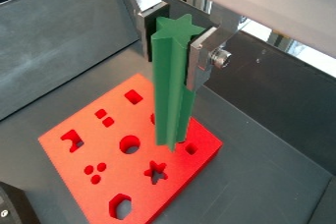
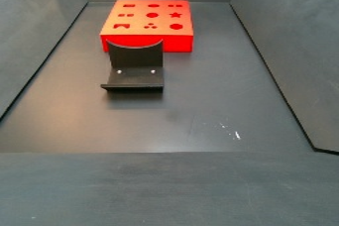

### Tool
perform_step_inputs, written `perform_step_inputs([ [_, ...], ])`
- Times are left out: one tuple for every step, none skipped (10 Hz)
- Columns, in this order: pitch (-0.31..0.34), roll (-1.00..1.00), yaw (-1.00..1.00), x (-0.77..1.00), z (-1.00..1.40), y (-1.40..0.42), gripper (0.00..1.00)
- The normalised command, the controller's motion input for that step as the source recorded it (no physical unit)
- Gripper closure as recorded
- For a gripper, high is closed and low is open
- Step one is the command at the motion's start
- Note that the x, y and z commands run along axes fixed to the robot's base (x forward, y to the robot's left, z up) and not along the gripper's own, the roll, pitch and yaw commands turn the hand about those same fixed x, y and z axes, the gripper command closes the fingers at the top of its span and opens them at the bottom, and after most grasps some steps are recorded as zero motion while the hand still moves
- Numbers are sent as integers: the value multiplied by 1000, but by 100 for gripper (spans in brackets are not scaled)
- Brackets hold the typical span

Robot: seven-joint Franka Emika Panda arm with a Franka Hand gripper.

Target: Insert the star object.

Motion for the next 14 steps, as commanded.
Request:
perform_step_inputs([
  [94,-43,-100,126,0,37,100],
  [349,-311,-217,426,-66,100,100],
  [289,-331,-474,220,-120,17,100],
  [290,-324,-551,154,-123,0,100],
  [296,-336,-457,223,-106,9,100],
  [309,-317,-226,300,-226,309,100],
  [0,0,0,0,-6,17,100],
  [0,30,9,26,-200,0,100],
  [0,0,151,371,-189,454,100],
  [0,64,100,340,-129,546,100],
  [0,181,103,343,-43,437,100],
  [-24,500,0,0,-157,-246,100],
  [-51,500,-20,0,-174,-423,100],
  [-53,500,-23,-23,-211,-429,100],
])
